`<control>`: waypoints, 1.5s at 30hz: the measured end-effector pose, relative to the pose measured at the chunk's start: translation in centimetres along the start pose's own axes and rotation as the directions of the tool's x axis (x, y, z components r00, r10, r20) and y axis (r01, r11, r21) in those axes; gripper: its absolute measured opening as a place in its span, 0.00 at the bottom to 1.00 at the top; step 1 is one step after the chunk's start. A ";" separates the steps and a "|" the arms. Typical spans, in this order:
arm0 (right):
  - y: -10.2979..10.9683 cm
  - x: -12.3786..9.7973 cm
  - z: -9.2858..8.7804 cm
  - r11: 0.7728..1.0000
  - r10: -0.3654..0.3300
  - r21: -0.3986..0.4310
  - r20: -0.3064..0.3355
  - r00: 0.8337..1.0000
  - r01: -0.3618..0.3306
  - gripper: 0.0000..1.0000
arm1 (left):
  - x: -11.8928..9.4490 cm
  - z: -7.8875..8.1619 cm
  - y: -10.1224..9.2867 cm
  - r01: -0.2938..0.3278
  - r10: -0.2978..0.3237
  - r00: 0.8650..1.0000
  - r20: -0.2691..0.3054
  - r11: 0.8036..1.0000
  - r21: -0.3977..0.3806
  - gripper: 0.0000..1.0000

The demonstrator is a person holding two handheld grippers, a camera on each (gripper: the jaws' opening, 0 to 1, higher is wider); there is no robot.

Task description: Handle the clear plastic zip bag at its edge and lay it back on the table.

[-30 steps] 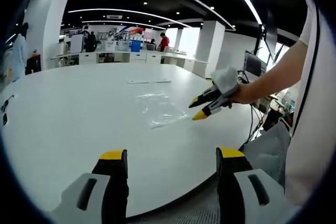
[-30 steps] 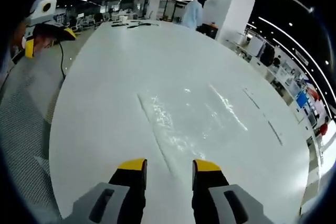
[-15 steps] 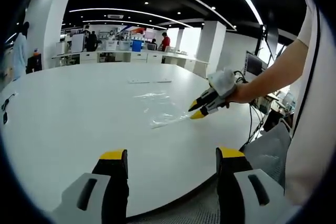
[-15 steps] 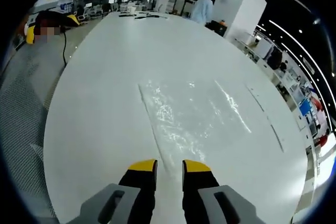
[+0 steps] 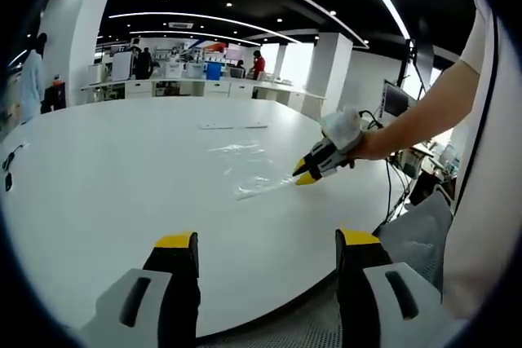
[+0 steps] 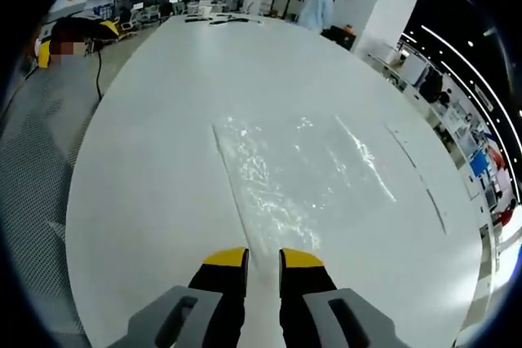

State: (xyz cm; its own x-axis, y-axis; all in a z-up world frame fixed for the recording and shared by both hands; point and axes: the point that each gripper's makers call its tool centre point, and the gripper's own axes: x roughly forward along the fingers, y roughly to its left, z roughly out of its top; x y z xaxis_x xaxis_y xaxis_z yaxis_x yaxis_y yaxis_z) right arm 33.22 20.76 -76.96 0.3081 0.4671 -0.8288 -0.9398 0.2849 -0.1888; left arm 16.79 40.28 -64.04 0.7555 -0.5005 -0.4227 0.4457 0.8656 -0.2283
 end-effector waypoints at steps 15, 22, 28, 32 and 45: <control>0.1 0.7 -0.5 0.998 0.025 -0.051 -0.028 0.999 -0.027 0.08 | 0.0 -0.4 0.5 -0.002 0.002 1.000 -0.004 1.000 -0.008 0.67; 0.1 0.8 -0.1 0.998 0.035 -0.046 -0.015 0.999 -0.035 0.08 | 0.0 -0.5 0.4 0.000 0.000 1.000 -0.009 1.000 -0.009 0.67; 0.2 0.9 -0.2 0.998 0.046 -0.047 -0.013 0.999 -0.046 0.04 | 0.1 -0.5 0.4 0.000 -0.001 1.000 -0.012 1.000 -0.008 0.67; 0.3 1.0 -0.1 0.997 0.052 -0.053 -0.009 0.999 -0.052 0.01 | 0.1 -0.6 0.5 0.001 -0.001 1.000 -0.013 1.000 -0.006 0.67; 0.2 0.8 0.3 0.997 0.072 -0.013 0.007 0.997 -0.071 0.00 | 0.0 -0.9 0.9 0.002 -0.002 1.000 -0.014 1.000 -0.006 0.67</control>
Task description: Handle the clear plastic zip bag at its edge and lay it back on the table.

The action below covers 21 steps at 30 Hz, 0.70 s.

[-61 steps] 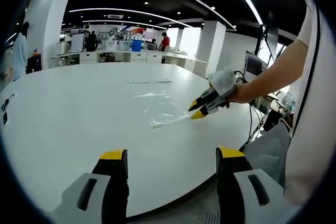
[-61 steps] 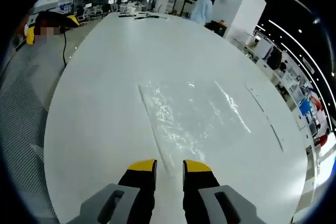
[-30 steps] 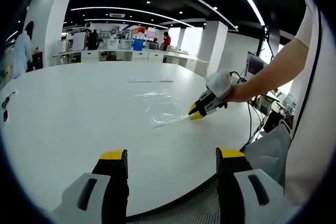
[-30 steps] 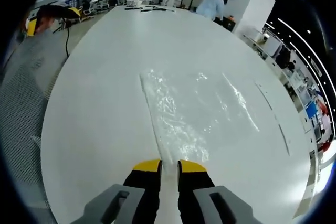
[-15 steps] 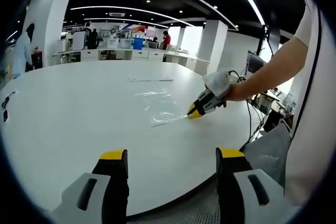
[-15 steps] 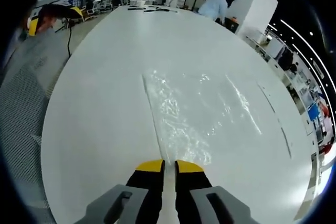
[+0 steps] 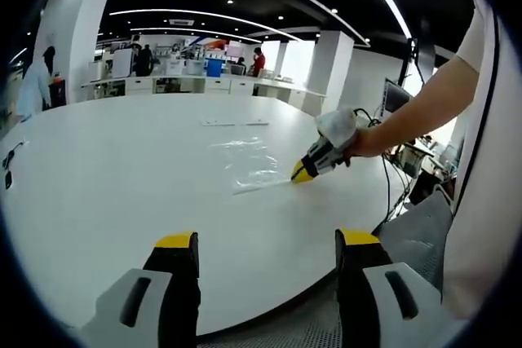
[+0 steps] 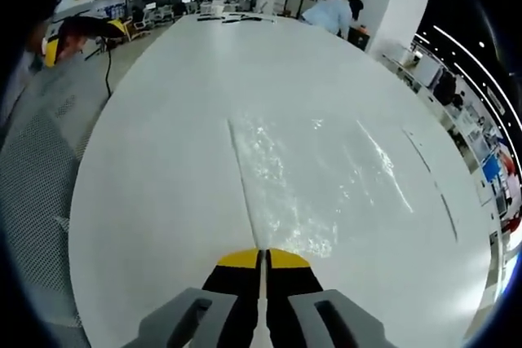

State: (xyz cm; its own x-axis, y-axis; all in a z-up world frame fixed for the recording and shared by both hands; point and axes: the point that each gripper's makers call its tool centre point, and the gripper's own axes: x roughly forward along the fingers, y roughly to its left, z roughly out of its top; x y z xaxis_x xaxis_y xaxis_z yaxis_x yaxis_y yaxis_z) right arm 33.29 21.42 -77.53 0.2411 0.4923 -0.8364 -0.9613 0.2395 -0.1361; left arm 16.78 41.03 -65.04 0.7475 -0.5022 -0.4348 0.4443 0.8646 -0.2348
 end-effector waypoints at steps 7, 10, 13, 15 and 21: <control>-0.2 -0.8 0.1 1.000 -0.003 0.001 0.017 1.000 0.003 0.00 | 0.0 0.3 -0.3 -0.001 0.001 1.000 0.003 1.000 -0.001 0.66; -0.1 -1.5 0.4 1.000 0.001 -0.010 0.024 1.000 0.000 0.00 | 0.0 0.3 -0.3 0.000 0.000 1.000 0.004 1.000 -0.002 0.66; 0.0 -2.2 0.8 1.000 0.006 -0.015 0.034 0.999 -0.005 0.00 | -0.1 0.2 -0.2 0.002 -0.002 1.000 0.004 1.000 -0.001 0.66; 0.2 -2.6 1.1 0.999 0.012 -0.031 0.038 0.999 -0.011 0.00 | -0.1 0.1 -0.1 0.004 -0.004 1.000 0.003 1.000 0.000 0.66; 0.6 -3.9 1.6 0.997 0.027 -0.068 0.041 0.999 -0.024 0.00 | -0.1 0.0 -0.1 0.011 -0.011 1.000 -0.001 1.000 0.002 0.66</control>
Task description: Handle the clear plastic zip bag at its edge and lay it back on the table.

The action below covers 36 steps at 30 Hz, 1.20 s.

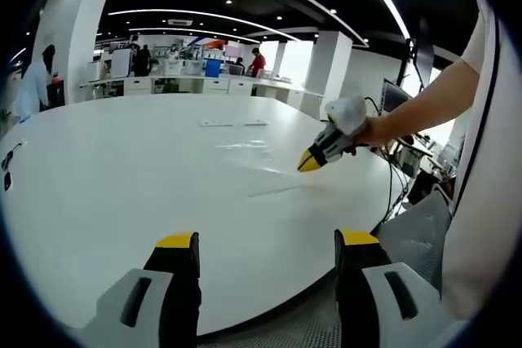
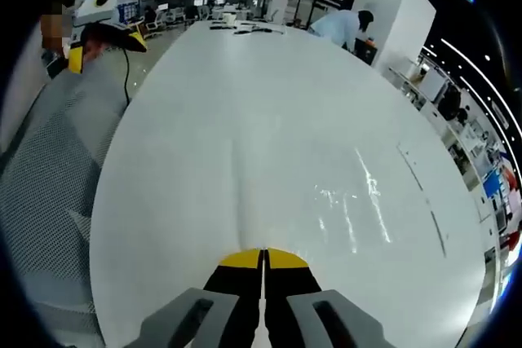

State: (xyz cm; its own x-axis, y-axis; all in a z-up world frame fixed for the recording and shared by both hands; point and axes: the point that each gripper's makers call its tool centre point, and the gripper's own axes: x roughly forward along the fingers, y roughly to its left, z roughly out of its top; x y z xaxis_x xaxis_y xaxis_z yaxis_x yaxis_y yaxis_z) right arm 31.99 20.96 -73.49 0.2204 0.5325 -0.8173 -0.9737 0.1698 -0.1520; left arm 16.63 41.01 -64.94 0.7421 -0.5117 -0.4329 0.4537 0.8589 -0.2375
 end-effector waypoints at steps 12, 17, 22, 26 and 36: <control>1.1 -2.7 2.0 0.996 0.025 -0.083 0.009 1.000 -0.024 0.00 | 0.1 -0.7 -0.2 0.037 -0.036 0.999 -0.032 0.999 0.010 0.65; 1.9 -3.9 2.8 0.993 0.037 -0.115 0.008 0.999 -0.036 0.00 | 0.1 -0.4 -0.9 0.055 -0.054 0.998 -0.041 0.998 0.013 0.65; 2.4 -5.0 3.5 0.990 0.052 -0.129 0.013 0.999 -0.050 0.00 | -0.1 0.3 -1.3 0.064 -0.063 0.997 -0.045 0.998 0.025 0.64; 2.9 -6.1 4.2 0.987 0.064 -0.149 0.019 0.998 -0.060 0.00 | -0.2 1.6 -1.4 0.072 -0.070 0.997 -0.032 0.996 0.056 0.64; 3.4 -8.6 5.5 0.981 0.071 -0.181 0.032 0.997 -0.064 0.00 | 0.6 4.4 -1.8 0.113 -0.113 0.994 -0.013 0.985 0.129 0.61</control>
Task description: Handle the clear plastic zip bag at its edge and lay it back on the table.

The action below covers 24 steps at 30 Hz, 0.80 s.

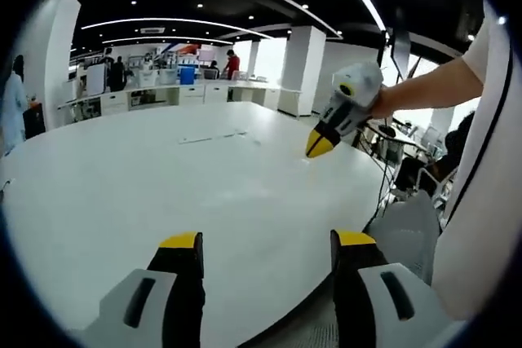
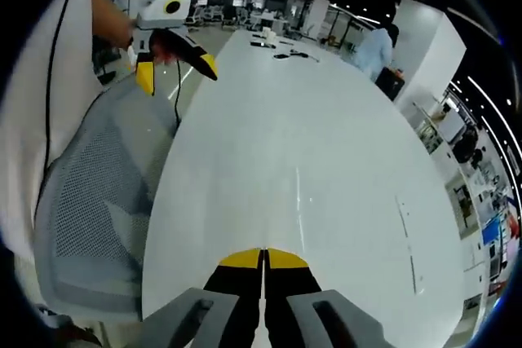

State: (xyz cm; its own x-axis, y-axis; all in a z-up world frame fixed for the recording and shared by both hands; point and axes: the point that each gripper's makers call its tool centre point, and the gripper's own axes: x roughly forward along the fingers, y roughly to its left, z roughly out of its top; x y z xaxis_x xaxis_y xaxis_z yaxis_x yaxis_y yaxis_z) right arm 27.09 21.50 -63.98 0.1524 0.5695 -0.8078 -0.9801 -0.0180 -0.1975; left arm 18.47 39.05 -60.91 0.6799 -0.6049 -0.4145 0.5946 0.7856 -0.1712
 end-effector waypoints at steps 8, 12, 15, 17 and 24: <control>0.7 -1.9 0.7 1.000 0.008 -0.023 -0.002 1.000 -0.008 0.00 | 0.7 2.8 -0.5 0.034 -0.034 0.999 0.010 0.996 0.078 0.58; 1.4 -2.7 0.9 0.999 0.022 -0.037 -0.009 1.000 -0.022 0.00 | 1.2 4.1 -0.8 0.054 -0.057 0.998 0.018 0.992 0.115 0.54; 1.9 -3.5 1.2 0.998 0.031 -0.048 -0.014 0.999 -0.032 0.00 | 1.7 5.1 -1.3 0.071 -0.075 0.997 0.019 0.987 0.145 0.52; 2.0 -3.9 1.4 0.998 0.033 -0.050 -0.016 0.999 -0.033 0.00 | 1.8 5.5 -1.5 0.080 -0.084 0.996 0.021 0.985 0.154 0.50; 2.9 -5.3 1.9 0.996 0.050 -0.073 -0.029 0.998 -0.052 0.00 | 2.4 7.1 -2.5 0.126 -0.135 0.991 0.020 0.965 0.229 0.40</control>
State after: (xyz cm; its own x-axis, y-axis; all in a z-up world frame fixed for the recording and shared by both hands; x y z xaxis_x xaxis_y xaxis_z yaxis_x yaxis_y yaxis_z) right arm 23.22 20.00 -59.14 0.1065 0.5434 -0.8327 -0.9748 -0.1078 -0.1951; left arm 21.64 34.75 -55.16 0.6023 -0.7076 -0.3695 0.7582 0.6519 -0.0125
